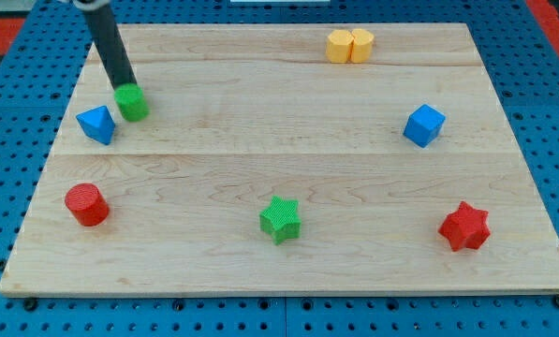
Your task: Move the green circle into the green star
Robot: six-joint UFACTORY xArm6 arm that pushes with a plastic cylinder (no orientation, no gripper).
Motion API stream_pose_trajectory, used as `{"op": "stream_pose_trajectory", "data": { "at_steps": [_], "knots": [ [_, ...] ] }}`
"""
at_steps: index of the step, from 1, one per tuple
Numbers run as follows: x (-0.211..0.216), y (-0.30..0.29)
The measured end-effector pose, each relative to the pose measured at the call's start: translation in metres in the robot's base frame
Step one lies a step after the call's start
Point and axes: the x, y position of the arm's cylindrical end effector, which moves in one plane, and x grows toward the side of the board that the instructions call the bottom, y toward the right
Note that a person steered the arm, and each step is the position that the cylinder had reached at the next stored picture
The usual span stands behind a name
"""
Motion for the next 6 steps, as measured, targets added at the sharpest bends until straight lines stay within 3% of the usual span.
{"op": "stream_pose_trajectory", "data": {
  "at_steps": [2,3,4,5,6],
  "knots": [
    [0.103,0.084],
    [0.070,0.077],
    [0.054,0.031],
    [0.108,0.065],
    [0.124,0.060]
  ]
}}
